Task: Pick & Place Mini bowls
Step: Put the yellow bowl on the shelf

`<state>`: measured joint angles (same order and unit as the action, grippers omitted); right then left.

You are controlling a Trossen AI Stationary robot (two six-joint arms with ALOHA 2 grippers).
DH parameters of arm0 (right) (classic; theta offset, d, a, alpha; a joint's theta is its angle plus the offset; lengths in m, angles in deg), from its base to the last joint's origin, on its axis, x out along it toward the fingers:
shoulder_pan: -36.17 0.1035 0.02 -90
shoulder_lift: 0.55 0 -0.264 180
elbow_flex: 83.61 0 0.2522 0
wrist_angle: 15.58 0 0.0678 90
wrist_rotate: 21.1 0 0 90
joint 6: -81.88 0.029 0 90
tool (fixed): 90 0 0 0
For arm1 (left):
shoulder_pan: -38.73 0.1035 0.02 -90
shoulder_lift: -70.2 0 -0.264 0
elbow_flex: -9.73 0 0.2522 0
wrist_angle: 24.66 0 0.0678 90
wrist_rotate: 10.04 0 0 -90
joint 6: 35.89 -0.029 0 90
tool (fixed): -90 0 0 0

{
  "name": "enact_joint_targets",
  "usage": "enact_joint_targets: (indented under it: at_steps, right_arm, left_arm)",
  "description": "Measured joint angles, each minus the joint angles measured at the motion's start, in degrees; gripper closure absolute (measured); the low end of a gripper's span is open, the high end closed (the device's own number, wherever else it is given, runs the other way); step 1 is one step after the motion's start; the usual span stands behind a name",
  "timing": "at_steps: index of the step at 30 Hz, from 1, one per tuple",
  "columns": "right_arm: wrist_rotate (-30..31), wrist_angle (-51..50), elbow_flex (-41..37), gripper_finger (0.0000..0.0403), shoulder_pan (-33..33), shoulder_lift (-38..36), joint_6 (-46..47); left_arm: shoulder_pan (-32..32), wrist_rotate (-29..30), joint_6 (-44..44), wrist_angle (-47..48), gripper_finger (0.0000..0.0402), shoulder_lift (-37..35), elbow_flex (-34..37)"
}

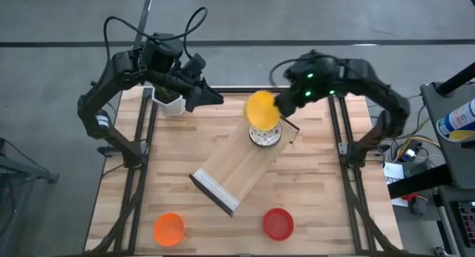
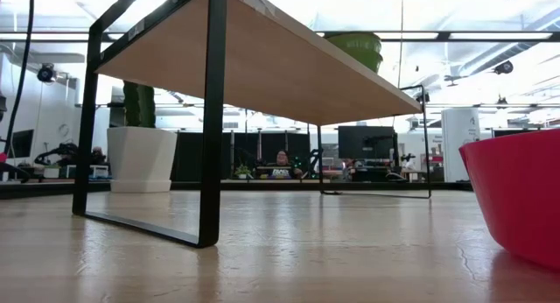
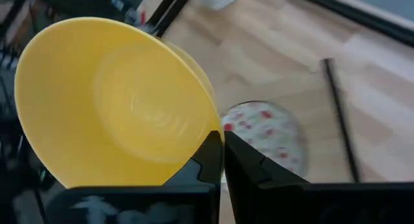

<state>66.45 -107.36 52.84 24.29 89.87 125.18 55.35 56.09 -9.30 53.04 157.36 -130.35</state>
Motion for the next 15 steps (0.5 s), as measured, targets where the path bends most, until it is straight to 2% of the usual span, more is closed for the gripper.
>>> enact_joint_targets:
  at_steps: [6,15]
  right_arm:
    - [-0.53,-6.33,12.23,0.0394,5.49,10.31,-0.45]
    - [-3.72,-5.77,11.02,0.0394,11.14,17.63,0.03]
  left_arm:
    - [0.00,-0.02,-0.02,0.50,0.0299,-0.56,0.04]
    - [0.13,-0.01,-0.26,0.12,0.0299,-2.71,0.04]
